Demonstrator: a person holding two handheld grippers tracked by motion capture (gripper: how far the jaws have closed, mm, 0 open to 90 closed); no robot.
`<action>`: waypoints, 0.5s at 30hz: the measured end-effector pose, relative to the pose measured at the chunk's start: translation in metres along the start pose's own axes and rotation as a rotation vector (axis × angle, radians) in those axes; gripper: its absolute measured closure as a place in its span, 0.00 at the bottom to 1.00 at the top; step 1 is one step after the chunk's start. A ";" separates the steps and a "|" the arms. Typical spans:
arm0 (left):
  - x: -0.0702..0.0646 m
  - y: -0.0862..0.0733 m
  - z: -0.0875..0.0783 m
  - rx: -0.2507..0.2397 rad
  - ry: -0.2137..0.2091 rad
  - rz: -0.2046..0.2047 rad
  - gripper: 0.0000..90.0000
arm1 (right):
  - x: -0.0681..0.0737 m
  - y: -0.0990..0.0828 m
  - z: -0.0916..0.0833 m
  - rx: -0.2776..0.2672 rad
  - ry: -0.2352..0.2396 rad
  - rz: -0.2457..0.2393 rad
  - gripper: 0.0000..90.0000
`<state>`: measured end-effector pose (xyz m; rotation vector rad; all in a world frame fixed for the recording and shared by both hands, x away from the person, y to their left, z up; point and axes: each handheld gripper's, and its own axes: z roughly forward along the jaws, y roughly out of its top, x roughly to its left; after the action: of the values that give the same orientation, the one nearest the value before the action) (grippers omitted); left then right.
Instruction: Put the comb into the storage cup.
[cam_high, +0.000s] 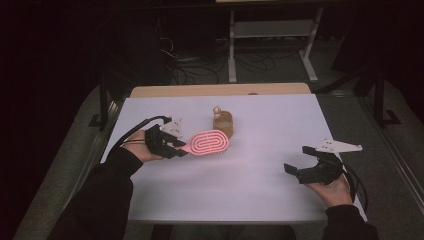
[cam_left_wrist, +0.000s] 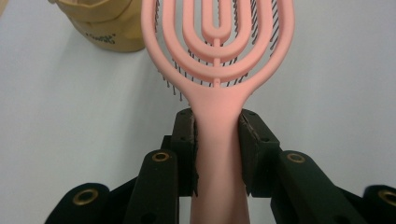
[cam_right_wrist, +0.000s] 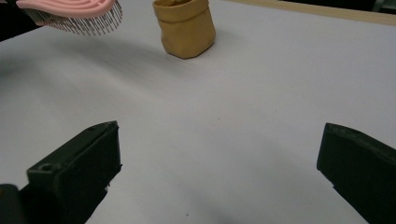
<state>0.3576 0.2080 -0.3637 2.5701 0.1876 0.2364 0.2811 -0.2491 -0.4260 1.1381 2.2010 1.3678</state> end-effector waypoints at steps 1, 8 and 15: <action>0.000 0.001 0.000 -0.003 0.001 0.002 0.77 | 0.001 0.002 -0.001 0.000 0.003 -0.002 0.00; -0.002 0.005 -0.003 -0.014 0.006 -0.003 0.77 | -0.001 0.013 -0.006 -0.003 -0.003 -0.005 0.00; -0.003 0.017 -0.003 -0.040 0.010 0.016 0.77 | 0.001 0.029 -0.007 -0.010 0.007 -0.020 0.00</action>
<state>0.3555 0.1949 -0.3522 2.5319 0.1642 0.2564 0.2894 -0.2462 -0.3977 1.1062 2.2023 1.3751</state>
